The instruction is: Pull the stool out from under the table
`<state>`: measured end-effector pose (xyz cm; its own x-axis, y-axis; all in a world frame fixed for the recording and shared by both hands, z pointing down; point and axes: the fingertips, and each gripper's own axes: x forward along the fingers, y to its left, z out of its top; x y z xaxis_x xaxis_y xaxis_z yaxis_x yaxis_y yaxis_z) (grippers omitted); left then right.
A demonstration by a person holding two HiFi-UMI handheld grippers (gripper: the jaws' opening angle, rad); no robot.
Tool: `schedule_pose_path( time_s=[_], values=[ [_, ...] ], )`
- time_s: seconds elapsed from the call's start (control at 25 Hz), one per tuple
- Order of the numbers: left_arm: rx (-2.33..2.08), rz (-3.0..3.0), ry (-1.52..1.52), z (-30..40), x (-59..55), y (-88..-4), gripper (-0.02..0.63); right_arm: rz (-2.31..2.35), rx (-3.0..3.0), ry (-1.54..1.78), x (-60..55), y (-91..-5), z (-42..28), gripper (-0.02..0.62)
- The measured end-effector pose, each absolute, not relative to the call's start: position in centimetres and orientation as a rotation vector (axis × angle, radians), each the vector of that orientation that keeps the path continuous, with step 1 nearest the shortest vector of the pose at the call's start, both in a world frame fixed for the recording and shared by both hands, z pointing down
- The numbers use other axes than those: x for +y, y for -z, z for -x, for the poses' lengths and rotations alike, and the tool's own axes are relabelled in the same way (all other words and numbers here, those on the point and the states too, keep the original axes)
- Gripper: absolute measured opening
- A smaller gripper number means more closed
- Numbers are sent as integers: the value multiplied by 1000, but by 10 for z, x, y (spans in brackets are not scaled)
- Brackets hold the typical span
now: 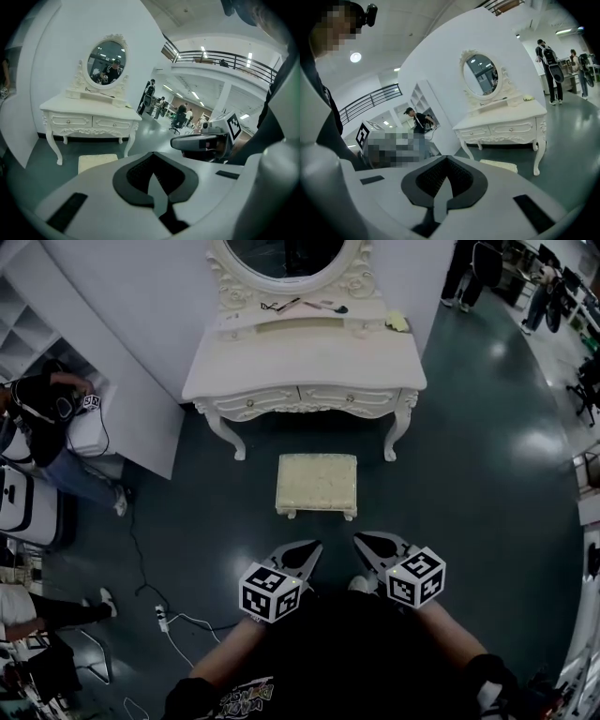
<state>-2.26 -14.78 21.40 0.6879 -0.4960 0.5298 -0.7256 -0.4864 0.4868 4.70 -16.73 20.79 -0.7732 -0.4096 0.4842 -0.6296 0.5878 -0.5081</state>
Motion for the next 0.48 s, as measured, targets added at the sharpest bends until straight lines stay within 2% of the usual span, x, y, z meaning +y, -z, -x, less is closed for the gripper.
schedule_pose_path(
  time_s=[0.48],
  values=[
    [-933, -2159, -349, 12, -124, -208, 8, -816, -2527, -992, -139, -200, -56, 28]
  ],
)
